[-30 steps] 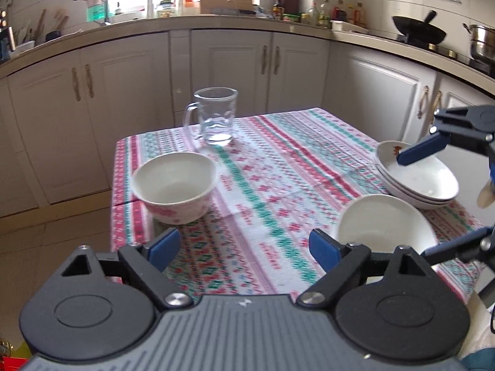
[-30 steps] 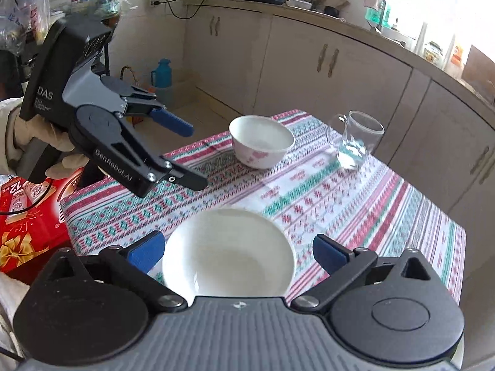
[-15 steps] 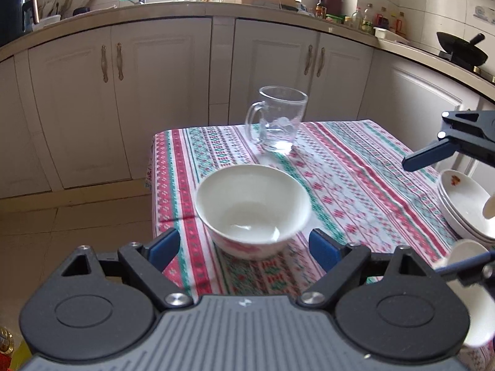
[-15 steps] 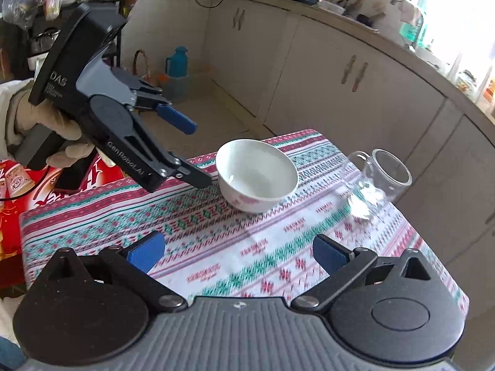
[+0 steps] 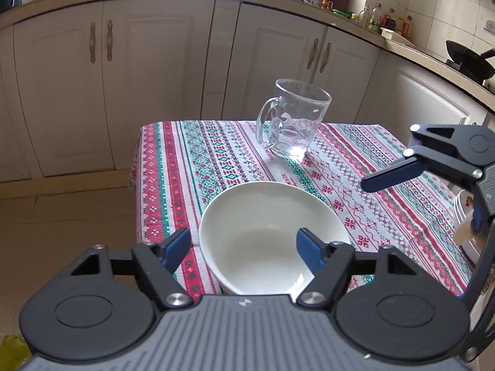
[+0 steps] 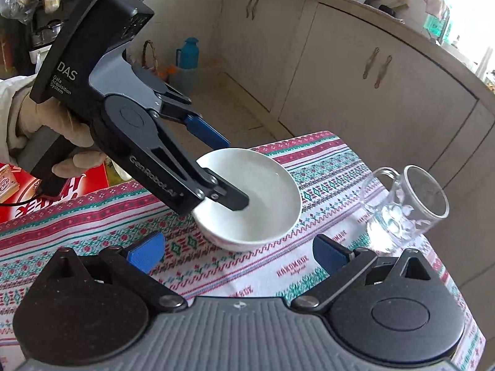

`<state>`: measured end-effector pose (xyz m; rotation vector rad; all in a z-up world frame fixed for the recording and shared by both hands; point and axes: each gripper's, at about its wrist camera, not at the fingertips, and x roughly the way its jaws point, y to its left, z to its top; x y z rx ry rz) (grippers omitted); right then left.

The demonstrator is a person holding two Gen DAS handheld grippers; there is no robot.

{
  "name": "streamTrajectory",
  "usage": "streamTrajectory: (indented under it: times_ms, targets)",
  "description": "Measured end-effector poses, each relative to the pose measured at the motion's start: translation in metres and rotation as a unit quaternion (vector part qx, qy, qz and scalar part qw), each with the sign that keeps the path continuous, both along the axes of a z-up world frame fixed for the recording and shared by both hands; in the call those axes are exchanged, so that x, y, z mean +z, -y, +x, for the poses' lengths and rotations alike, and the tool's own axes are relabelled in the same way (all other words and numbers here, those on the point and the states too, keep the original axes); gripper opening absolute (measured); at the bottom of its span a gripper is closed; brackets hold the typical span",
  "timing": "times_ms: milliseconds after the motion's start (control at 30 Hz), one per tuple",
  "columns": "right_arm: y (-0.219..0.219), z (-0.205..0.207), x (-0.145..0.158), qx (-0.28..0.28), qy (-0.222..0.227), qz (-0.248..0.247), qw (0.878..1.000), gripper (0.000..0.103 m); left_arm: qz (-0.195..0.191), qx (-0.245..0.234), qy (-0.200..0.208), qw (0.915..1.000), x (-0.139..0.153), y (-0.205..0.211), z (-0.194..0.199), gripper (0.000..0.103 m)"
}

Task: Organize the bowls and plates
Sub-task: 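Carry the pink-flowered bowl over the bowl stack with the left tool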

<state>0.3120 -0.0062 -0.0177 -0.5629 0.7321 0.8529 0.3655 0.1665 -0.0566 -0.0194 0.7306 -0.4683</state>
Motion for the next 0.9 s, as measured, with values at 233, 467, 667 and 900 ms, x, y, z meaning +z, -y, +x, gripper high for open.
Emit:
streamTrajectory:
  times_ms: [233,467,667,900]
  targets:
    - [-0.01,0.02,-0.02,0.0,-0.02,-0.006,1.0,0.101,-0.015,-0.001,-0.013,0.9998,-0.006,-0.001,0.009,0.063]
    - [-0.014,0.031,-0.03,-0.002,-0.037,-0.004,0.999,0.09,-0.018,-0.003,-0.016,0.9997,-0.005,-0.004,0.012,0.062]
    - [-0.014,0.034,-0.031,-0.002,-0.05,0.013,0.999,0.089,-0.019,-0.003,-0.019,0.9996,-0.006,-0.005,0.013,0.055]
    - [-0.012,0.035,-0.03,-0.007,-0.056,0.022,0.998,0.088,-0.018,-0.008,-0.017,0.9997,-0.005,-0.002,0.013,0.055]
